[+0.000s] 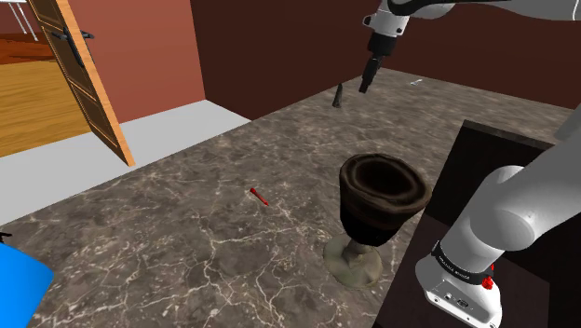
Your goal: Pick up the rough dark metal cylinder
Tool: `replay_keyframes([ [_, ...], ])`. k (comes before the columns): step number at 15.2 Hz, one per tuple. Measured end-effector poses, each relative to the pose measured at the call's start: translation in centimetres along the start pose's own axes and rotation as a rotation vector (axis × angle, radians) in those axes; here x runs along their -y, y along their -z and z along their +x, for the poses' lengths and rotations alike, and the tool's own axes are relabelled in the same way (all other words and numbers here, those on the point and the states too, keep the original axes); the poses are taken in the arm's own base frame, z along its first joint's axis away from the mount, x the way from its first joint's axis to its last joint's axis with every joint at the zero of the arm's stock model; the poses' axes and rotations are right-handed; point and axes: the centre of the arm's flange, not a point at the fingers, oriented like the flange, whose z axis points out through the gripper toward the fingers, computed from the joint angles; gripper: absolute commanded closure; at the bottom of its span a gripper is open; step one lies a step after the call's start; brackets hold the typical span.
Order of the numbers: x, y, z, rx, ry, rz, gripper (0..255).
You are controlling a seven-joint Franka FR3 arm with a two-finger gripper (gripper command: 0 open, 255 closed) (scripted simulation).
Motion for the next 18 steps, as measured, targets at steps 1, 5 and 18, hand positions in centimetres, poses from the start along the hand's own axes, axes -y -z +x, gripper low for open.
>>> replay_keyframes([
  [1, -1.1, -0.2, 0.7, 0.007, 0.027, -0.005, 0],
  [5, -5.2, -1.5, 3.5, 0.035, 0.135, -0.025, 0],
  [18, -14.7, -6.1, 12.5, 0.11, 0.424, -0.08, 0],
])
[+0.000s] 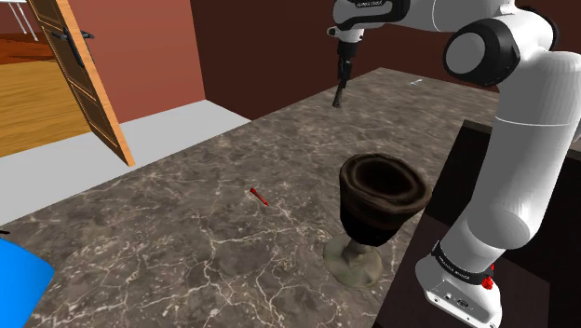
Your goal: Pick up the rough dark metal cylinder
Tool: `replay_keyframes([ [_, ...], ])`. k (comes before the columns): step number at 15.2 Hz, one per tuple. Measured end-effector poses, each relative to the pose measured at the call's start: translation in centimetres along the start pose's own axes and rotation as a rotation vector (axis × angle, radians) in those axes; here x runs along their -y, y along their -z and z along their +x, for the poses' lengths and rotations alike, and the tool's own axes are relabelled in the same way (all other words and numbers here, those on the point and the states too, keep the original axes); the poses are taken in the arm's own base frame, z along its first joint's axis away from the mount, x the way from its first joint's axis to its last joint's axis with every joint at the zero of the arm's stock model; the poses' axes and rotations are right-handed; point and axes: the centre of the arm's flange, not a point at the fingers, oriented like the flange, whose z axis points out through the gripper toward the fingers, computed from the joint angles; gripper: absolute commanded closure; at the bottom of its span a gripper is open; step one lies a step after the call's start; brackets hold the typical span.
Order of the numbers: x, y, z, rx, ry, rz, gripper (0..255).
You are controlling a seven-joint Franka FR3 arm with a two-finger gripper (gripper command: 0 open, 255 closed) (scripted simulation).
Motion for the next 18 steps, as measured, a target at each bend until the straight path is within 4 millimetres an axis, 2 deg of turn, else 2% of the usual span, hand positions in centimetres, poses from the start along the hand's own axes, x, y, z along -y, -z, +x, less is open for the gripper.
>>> replay_keyframes([
  [5, 0.1, -2.5, 0.0, 0.001, 0.003, 0.0, 0],
  [6, 0.1, -2.7, -0.1, 0.001, 0.004, -0.001, 255],
  [16, 0.1, -2.9, 0.0, 0.0, 0.003, -0.002, 255],
  [18, 0.1, -2.2, 0.0, 0.0, 0.004, -0.001, 255],
])
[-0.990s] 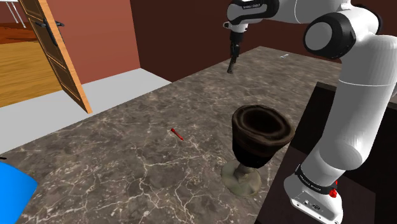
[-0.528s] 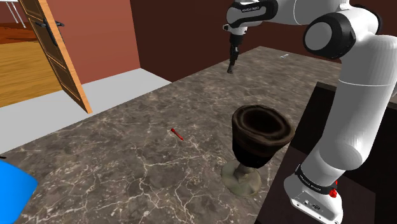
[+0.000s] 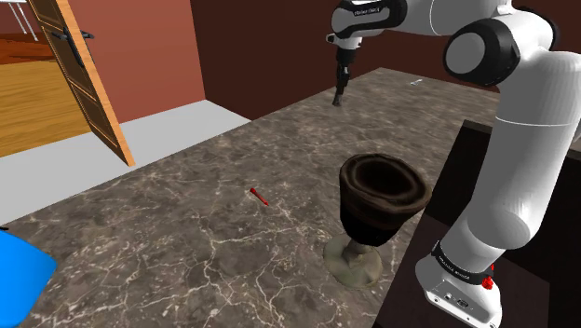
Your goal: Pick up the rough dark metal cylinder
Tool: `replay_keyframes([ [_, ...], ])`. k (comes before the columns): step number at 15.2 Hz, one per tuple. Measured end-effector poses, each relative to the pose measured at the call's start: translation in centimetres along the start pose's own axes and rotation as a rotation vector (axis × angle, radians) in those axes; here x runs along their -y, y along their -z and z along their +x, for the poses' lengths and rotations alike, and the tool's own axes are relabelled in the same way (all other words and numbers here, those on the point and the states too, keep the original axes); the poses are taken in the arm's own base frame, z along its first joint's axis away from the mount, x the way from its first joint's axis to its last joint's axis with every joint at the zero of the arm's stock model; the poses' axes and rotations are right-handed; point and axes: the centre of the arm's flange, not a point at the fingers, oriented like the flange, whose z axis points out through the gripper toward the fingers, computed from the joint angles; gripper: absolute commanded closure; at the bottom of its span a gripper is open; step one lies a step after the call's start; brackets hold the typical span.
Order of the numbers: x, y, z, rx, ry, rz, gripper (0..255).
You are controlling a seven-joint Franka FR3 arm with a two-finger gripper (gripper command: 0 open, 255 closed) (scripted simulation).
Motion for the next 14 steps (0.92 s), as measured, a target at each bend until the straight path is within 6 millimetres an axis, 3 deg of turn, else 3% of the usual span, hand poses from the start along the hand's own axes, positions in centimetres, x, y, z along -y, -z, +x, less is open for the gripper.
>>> replay_keyframes([
  [14, -0.7, 6.9, -0.2, 0.0, 0.0, 0.0, 255],
])
